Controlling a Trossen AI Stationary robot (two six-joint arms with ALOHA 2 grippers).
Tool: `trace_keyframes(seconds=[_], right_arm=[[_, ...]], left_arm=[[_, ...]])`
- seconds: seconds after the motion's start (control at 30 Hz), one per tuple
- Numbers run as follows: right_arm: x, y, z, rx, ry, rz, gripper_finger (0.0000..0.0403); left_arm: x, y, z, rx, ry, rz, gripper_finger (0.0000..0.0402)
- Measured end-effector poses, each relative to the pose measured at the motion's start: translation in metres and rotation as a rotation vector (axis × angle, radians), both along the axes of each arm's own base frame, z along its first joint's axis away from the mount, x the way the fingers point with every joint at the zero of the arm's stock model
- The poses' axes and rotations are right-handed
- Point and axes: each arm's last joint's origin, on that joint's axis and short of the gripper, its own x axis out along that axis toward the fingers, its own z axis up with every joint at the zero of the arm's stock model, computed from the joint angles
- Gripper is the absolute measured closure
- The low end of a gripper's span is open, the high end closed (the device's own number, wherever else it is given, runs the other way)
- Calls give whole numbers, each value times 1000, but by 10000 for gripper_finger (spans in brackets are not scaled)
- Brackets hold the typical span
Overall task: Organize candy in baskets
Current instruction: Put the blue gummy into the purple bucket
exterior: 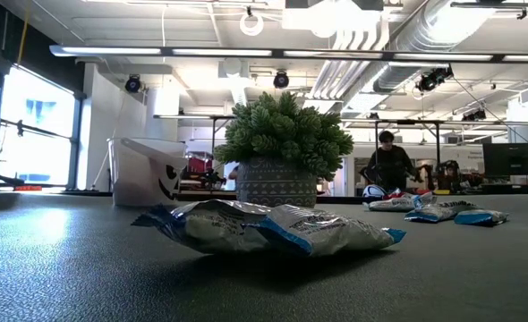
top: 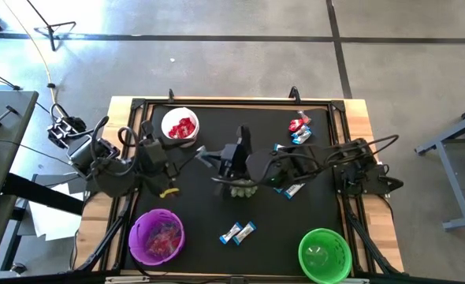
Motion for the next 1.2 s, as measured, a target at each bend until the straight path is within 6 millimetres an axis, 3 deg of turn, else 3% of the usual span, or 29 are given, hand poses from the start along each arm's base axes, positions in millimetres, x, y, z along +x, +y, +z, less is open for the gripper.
trace_keyframes(seconds=[0.57, 0.93, 1.07, 1.2], right_arm=[[-8, -5, 9, -11, -27, -82, 400], [-12, 6, 9, -14, -27, -51, 400], [-12, 5, 8, -21, -22, -55, 400], [-12, 5, 8, -23, -17, -54, 400]], left_arm=[[4, 3, -1, -33, 21, -76, 266], [14, 17, 0, -39, 37, -87, 267], [16, 20, 0, -52, 42, -108, 286], [16, 20, 0, -60, 47, -128, 344]])
